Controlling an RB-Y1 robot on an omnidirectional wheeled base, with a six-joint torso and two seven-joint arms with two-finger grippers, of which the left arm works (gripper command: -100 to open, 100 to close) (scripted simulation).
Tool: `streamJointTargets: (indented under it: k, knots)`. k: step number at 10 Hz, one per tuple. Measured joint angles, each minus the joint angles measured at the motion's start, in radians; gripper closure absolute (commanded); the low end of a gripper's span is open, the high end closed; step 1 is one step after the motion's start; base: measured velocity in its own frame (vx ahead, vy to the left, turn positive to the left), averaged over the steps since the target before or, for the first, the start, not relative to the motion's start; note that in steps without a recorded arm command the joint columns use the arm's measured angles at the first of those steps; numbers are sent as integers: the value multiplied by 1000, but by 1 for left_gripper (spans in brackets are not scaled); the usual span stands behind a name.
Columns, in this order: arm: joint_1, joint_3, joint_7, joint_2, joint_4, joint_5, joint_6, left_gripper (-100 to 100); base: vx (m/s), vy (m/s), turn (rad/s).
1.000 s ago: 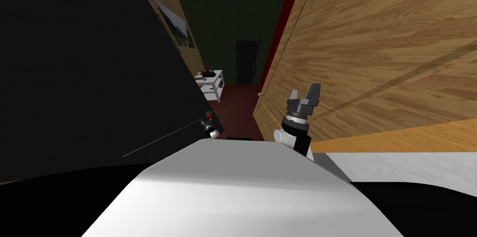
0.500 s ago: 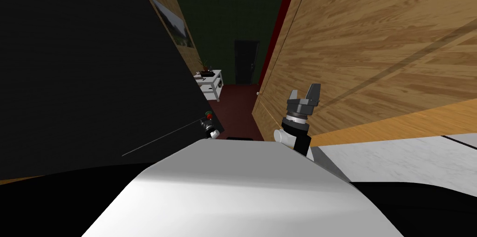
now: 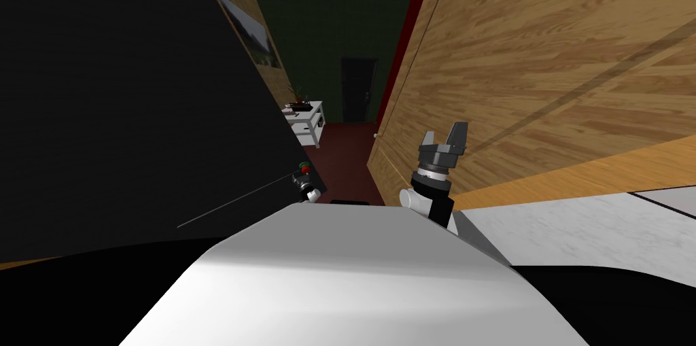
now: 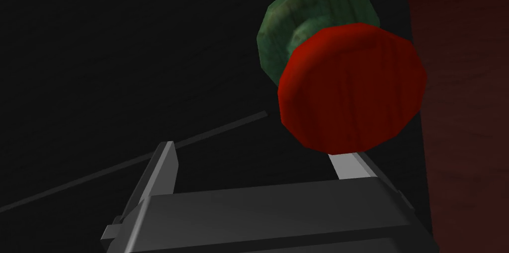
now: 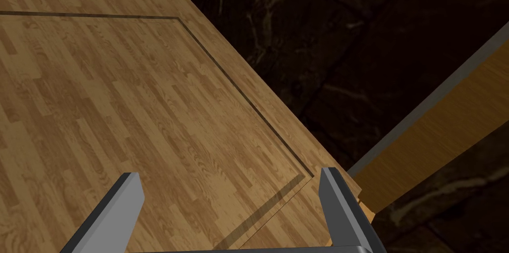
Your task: Push the door open
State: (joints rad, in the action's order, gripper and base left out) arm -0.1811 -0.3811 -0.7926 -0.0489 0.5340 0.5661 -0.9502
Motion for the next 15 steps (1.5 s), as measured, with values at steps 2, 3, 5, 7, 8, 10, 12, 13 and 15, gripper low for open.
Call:
streamJointTargets:
  k: [2,3,5,7,8,10,12,13,15]
  knots:
    - [4,1,-23,0,3,6,-5,-100,-28,-13,-19]
    - [-3,-2,-31,3,1,16,-5,-100,-49,-7,-40]
    - [-9,0,-65,1,-12,28,-14,-100,-47,-17,-47]
    - [-16,2,-89,3,-31,34,-26,-100,-12,-5,13]
    - [-1,2,-85,9,-8,34,-16,-100,8,-6,0]
    - [20,-5,-69,30,54,46,8,-100,-31,-9,-39]
    - [18,1,-100,22,37,47,-4,-100,-13,-5,2]
    - [11,0,-103,18,28,49,-2,-100,-45,-15,-44]
    - [22,-3,-111,28,65,63,16,-100,-25,-10,-17]
